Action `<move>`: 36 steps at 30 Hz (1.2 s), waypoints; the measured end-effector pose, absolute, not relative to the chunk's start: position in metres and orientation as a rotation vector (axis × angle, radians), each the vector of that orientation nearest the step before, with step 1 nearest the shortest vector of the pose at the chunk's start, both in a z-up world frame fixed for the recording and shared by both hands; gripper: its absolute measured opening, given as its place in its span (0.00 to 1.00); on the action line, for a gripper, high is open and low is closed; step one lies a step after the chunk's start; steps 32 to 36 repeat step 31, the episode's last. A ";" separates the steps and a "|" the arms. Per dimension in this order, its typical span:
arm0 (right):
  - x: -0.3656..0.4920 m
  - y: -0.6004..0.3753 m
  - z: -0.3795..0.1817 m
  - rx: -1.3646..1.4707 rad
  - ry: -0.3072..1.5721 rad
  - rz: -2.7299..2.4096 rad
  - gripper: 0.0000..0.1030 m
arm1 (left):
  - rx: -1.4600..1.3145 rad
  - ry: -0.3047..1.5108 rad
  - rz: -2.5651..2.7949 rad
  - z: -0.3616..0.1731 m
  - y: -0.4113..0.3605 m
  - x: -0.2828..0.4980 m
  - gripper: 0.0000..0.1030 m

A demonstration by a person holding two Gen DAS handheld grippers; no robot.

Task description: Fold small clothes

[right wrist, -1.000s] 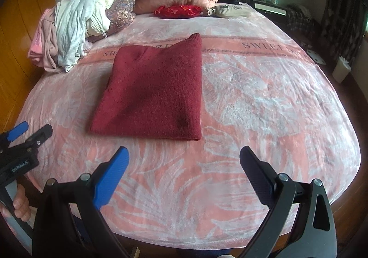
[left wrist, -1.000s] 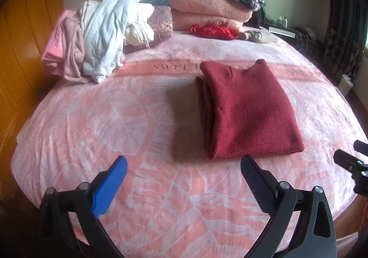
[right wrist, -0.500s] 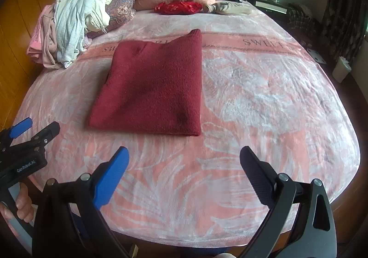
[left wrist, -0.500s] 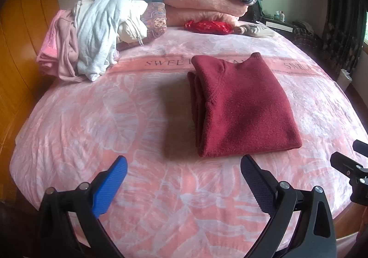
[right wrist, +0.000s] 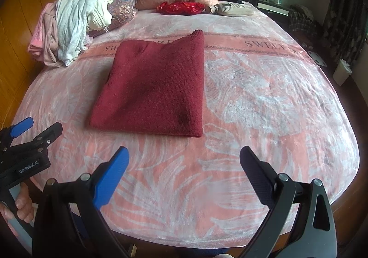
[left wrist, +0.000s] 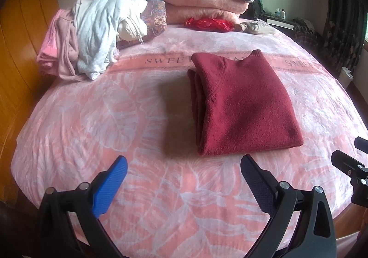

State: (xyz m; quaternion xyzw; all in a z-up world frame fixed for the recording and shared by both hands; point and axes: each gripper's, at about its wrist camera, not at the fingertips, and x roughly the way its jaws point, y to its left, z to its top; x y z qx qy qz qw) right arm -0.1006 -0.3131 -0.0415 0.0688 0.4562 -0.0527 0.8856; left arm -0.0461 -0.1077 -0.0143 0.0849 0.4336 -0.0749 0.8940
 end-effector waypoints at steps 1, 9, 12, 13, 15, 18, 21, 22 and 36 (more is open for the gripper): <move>-0.101 -0.313 -0.042 0.143 0.950 -0.110 0.94 | 0.178 0.900 -0.156 -0.015 -0.107 -0.046 0.96; -0.101 -0.311 -0.043 0.141 0.952 -0.111 0.94 | 0.186 0.888 -0.159 -0.014 -0.106 -0.047 0.96; -0.102 -0.310 -0.044 0.140 0.955 -0.111 0.94 | 0.191 0.884 -0.161 -0.014 -0.106 -0.048 0.96; -0.101 -0.311 -0.044 0.137 0.957 -0.109 0.94 | 0.187 0.883 -0.162 -0.014 -0.106 -0.048 0.96; -0.100 -0.312 -0.045 0.131 0.962 -0.105 0.94 | 0.185 0.877 -0.163 -0.013 -0.105 -0.048 0.96; -0.098 -0.315 -0.048 0.124 0.966 -0.099 0.94 | 0.187 0.869 -0.164 -0.012 -0.105 -0.048 0.96; -0.096 -0.318 -0.048 0.119 0.968 -0.093 0.94 | 0.187 0.873 -0.169 -0.012 -0.105 -0.048 0.96; -0.096 -0.318 -0.048 0.119 0.967 -0.093 0.94 | 0.188 0.875 -0.170 -0.012 -0.106 -0.047 0.96; -0.095 -0.324 -0.048 0.113 0.968 -0.087 0.94 | 0.186 0.888 -0.167 -0.014 -0.103 -0.045 0.96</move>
